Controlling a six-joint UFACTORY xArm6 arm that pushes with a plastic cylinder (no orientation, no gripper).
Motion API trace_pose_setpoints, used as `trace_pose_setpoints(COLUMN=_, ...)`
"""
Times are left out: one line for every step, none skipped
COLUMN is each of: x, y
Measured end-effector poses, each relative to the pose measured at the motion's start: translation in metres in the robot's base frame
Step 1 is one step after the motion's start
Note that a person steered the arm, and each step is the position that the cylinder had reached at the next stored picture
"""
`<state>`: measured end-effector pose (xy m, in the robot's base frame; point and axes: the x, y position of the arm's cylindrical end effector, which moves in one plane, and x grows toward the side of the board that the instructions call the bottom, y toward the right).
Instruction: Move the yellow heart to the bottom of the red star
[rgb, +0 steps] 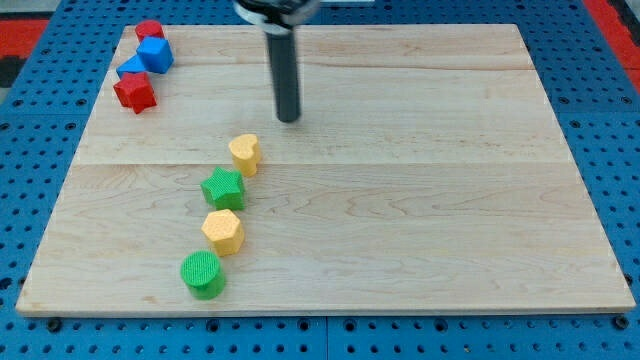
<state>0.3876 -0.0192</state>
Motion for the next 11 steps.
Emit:
trace_pose_setpoints(x=0.066, y=0.039)
trace_pose_setpoints(x=0.069, y=-0.028)
trace_pose_setpoints(x=0.045, y=-0.066)
trace_pose_setpoints(x=0.038, y=-0.059)
trace_pose_setpoints(x=0.036, y=-0.119)
trace_pose_setpoints(x=0.014, y=-0.175)
trace_pose_setpoints(x=0.011, y=-0.142)
trace_pose_setpoints(x=-0.042, y=-0.115)
trace_pose_setpoints(x=-0.123, y=-0.153)
trace_pose_setpoints(x=-0.161, y=-0.149)
trace_pose_setpoints(x=-0.193, y=-0.164)
